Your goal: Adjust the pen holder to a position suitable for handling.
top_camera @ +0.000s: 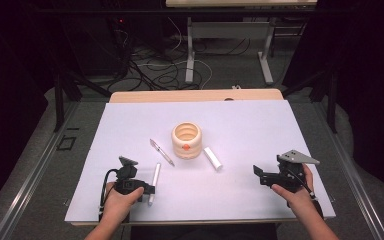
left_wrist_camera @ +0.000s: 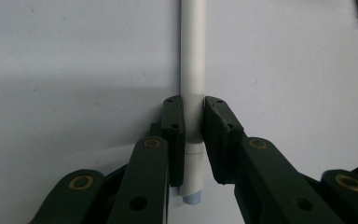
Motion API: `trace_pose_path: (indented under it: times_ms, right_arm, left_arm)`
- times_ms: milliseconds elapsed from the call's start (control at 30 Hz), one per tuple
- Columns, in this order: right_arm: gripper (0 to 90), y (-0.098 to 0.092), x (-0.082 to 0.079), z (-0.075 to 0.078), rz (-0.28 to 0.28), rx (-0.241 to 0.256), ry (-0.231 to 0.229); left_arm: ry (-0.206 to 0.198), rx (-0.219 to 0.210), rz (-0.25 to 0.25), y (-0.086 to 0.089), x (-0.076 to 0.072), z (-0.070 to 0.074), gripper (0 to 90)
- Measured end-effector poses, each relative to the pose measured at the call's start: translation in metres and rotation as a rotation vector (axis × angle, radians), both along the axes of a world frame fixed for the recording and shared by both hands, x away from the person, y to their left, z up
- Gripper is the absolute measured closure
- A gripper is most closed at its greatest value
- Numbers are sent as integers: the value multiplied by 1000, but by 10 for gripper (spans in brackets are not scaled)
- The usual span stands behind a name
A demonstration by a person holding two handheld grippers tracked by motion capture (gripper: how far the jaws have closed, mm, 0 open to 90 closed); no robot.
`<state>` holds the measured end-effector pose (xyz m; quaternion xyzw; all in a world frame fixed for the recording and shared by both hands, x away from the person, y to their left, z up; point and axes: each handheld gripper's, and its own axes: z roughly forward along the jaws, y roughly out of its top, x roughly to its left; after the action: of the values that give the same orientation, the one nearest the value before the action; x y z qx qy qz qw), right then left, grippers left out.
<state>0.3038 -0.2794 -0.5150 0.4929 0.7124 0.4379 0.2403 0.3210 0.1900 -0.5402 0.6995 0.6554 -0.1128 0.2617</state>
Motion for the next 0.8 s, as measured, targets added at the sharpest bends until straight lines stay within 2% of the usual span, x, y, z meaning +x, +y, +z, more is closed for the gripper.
trace_pose_path:
  times_ms: [33,167,233,367,433,567,600,700,767,800]
  right_arm:
    - [39,0,0,0,-1,1,0]
    - [39,0,0,0,-1,-2,1]
    - [39,0,0,-1,-2,1,-1]
    - [46,1,0,-1,7,-1,-2]
    - [51,1,0,0,7,0,-3]
    - [56,2,0,-1,11,7,3]
    - [56,3,0,-1,7,14,11]
    - [70,4,1,-1,3,28,21]
    - [87,5,1,1,4,58,33]
    - [90,6,1,2,14,65,37]
  left_arm:
    - [-6,7,-16,1,0,0,791]
    - [-15,-5,12,0,0,1,791]
    - [-43,-2,-7,2,0,2,791]
    - [-91,-14,-14,1,-1,6,791]
    - [-124,-5,-30,0,-1,8,791]
    - [-166,-9,-29,-2,-3,11,791]
    - [-171,-25,-21,-3,-3,12,791]
    - [-209,-22,-23,-2,-3,15,791]
    - [-233,-24,-21,-2,-4,17,790]
    - [-235,-38,-16,-3,-4,18,791]
